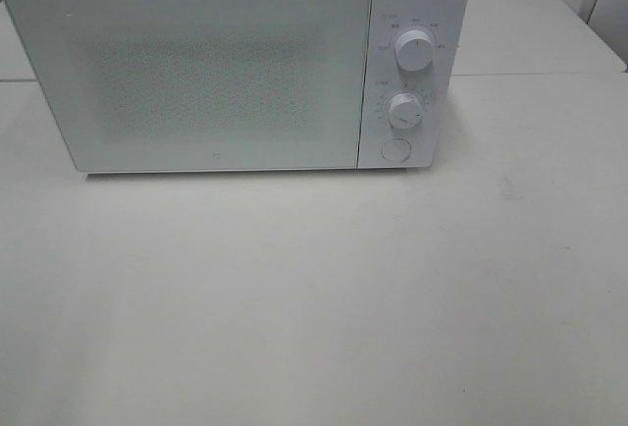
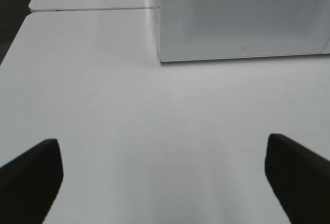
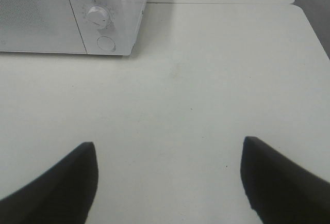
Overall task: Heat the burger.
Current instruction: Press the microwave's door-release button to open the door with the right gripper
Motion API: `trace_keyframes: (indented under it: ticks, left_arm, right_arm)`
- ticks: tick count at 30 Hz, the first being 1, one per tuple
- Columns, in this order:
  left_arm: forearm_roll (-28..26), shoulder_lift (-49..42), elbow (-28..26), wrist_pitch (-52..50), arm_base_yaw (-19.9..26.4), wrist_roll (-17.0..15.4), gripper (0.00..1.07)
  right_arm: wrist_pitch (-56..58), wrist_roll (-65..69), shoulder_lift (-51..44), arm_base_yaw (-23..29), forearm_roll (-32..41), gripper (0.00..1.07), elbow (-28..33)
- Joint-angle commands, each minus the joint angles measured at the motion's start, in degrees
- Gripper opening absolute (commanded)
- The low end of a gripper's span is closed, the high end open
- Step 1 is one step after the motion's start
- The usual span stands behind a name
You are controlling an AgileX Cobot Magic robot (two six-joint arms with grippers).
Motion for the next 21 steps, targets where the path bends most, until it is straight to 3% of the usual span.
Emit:
trace_keyframes:
  ticks: [1,9,13,21]
  left_arm:
    - [-0.34,-1.03,0.23,-0.69,0.23,-0.29,0.98]
    - [-0.34,-0.92,-1.83,-1.15,0.23,-0.52,0.86]
    - [-0.4,1.32,-2.46,-1.03,0.23,-0.29,0.74]
    - [0.52,2.23,-0.92,0.34,0.23,0.11,0.75]
  right_arm:
    - [0.06,0.0,-1.49,-0.4,0.17,0.75,0.11]
    - [0.06,0.0,-1.49,-0.4,0.17,0.75,0.11]
    - [0.06,0.0,-1.49,-0.4,0.17,0.75,0.11]
    - [0.06,0.0,-1.49,-0.4,0.17,0.75,0.11]
